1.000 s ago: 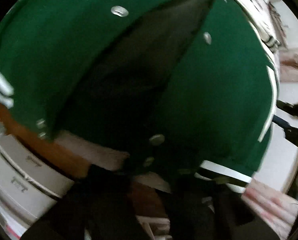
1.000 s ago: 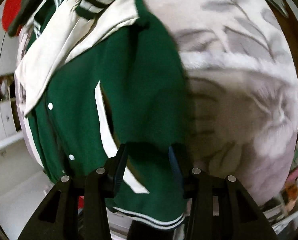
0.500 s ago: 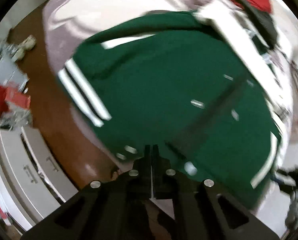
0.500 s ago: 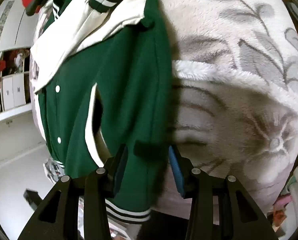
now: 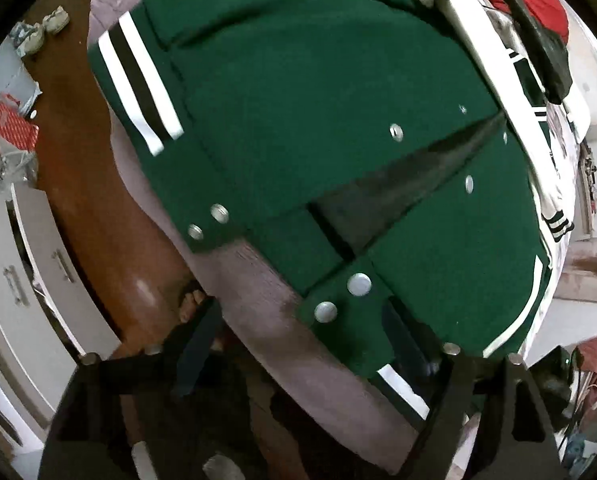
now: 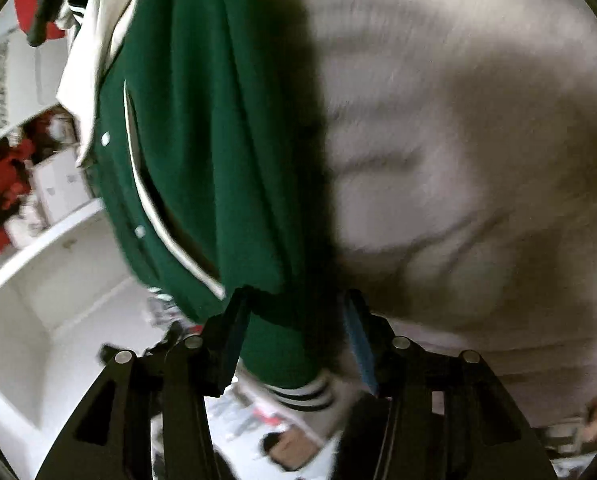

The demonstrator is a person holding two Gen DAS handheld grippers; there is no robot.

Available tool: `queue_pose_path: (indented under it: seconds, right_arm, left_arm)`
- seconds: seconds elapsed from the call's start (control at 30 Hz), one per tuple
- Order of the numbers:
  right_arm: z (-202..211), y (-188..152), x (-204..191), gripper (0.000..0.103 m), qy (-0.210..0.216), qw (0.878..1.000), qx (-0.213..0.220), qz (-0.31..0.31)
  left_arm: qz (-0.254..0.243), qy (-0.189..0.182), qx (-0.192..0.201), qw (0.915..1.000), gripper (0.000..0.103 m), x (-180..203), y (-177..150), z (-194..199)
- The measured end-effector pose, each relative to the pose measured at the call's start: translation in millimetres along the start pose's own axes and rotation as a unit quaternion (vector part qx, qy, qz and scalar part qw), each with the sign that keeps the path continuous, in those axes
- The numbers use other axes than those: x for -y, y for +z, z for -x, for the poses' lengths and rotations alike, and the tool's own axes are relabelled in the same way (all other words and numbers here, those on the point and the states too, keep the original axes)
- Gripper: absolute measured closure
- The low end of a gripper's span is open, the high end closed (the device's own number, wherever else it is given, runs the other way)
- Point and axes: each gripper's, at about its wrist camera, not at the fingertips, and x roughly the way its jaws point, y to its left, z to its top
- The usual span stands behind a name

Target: Fold large clothes

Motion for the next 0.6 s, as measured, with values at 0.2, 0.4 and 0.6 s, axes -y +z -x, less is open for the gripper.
queue_pose_path:
  seconds: [0.2,0.4,0.6]
  right_arm:
    - [-12.5,-25.2,12.2,0.097,-0.075,0.996,0.049,-0.005]
    - [-7.1,-23.9,-8.2,0.089,-0.082,0.996,0.004,0.038]
    - [10.5,-29.6,-1.6,0.085,-0.063,0.998,0.002,0.022]
  left_arm:
    - [0.08,-0.062,-0.014,0.9948,0.022,-6.9,-16.0,-23.7]
    - [0.187,-0.157,-0.012,0.9698,0.048,-11.6,-21.7,-51.7]
    - [0.126,-0.127,0.08,0.9805,0.09,18.3,-29.9,-2.5]
